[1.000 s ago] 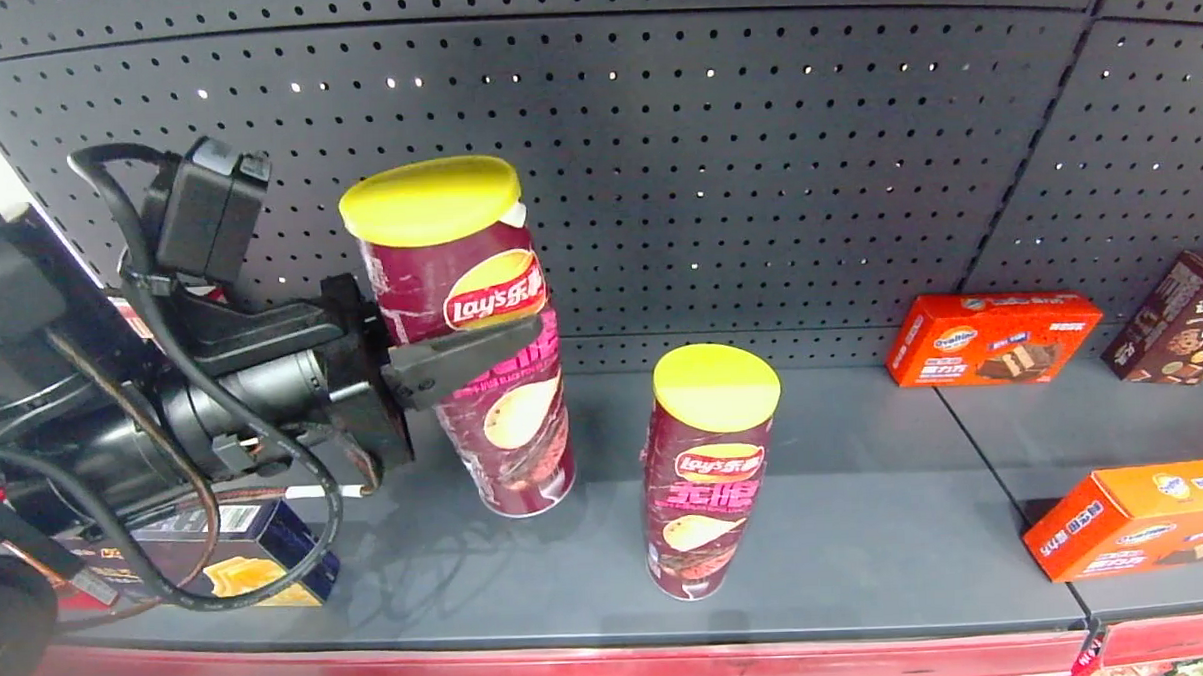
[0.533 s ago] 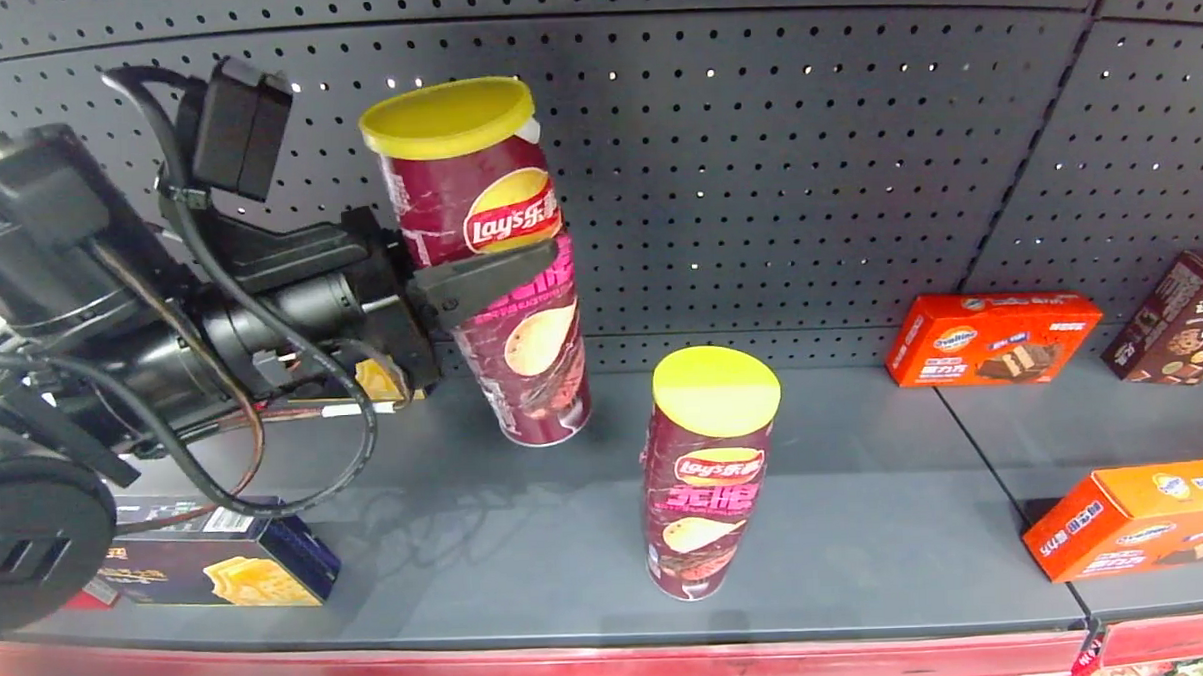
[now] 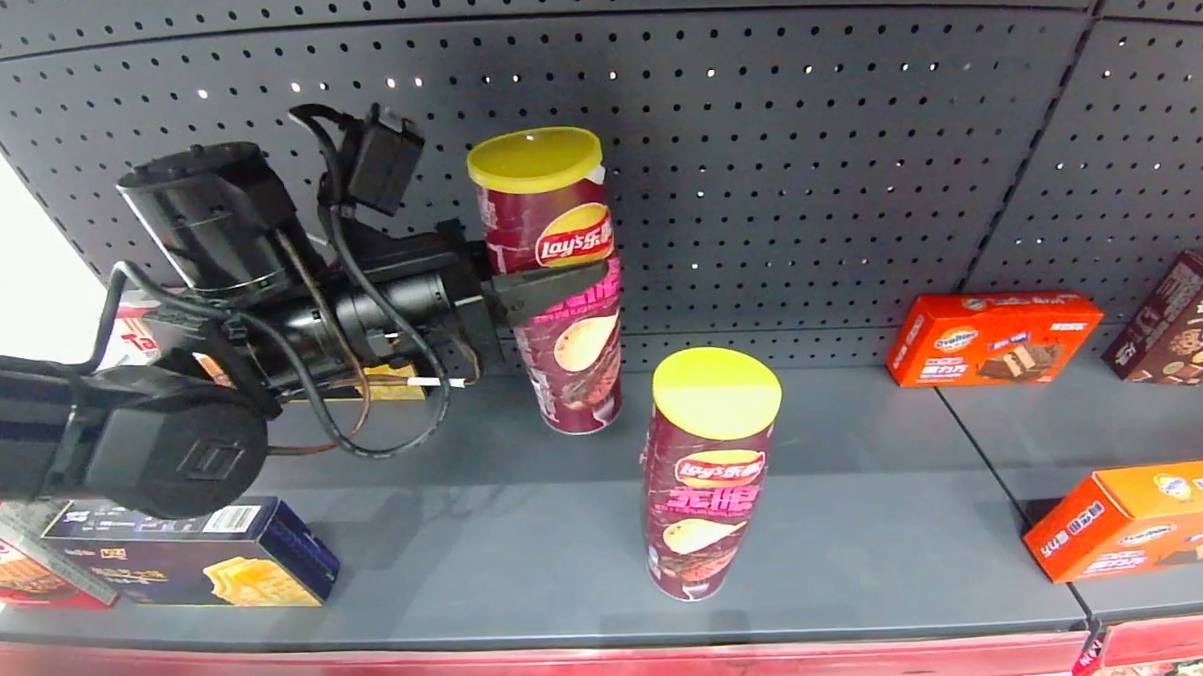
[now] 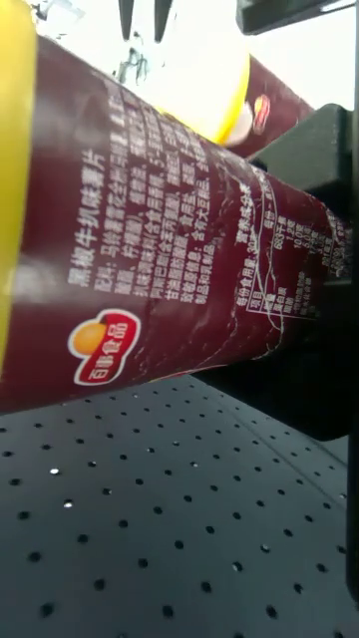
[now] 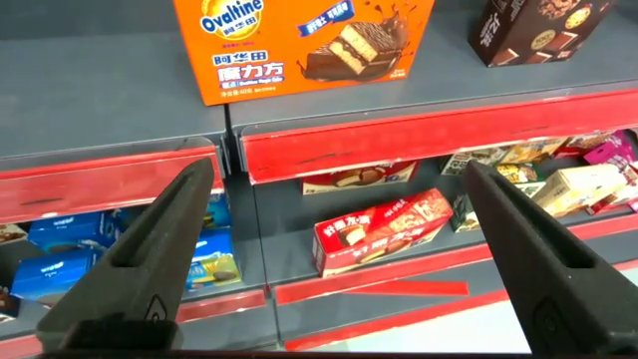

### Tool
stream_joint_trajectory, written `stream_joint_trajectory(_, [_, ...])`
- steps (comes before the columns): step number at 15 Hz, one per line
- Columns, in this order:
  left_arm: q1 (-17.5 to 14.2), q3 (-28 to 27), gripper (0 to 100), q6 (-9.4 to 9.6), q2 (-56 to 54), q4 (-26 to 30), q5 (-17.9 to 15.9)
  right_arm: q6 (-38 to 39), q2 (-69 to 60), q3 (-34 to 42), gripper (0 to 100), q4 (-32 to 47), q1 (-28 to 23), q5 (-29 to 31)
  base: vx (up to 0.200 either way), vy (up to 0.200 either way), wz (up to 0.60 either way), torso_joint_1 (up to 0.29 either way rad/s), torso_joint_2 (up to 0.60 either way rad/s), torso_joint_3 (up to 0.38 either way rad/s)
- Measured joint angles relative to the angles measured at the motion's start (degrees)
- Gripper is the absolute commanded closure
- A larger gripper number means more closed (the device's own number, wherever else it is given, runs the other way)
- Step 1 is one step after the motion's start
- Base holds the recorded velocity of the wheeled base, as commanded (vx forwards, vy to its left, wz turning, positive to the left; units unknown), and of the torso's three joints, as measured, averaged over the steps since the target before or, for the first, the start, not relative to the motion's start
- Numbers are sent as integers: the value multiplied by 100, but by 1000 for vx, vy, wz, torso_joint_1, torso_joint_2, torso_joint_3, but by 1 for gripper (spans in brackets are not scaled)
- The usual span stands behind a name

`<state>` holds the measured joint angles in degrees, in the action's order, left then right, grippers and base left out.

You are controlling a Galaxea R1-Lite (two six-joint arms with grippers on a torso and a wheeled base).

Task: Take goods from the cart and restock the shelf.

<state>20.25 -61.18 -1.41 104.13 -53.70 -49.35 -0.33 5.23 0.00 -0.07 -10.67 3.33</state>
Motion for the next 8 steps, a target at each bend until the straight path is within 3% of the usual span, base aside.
stream_joint_trajectory(2, [-5, -350, 100, 0, 301, 180, -5, 1, 0, 0, 0, 0, 1, 0, 0, 0, 0, 0, 0, 0])
stream_joint_trajectory(5, [-16, -1069, 100, 20, 649, 1002, -63, 1, 4, 0, 0, 0, 4, 0, 0, 0, 0, 0, 0, 0])
stream_joint_trajectory(8, [-16, -1849, 100, 35, 1086, 1251, -99, 1, 6, 0, 0, 0, 1, 0, 0, 0, 0, 0, 0, 0])
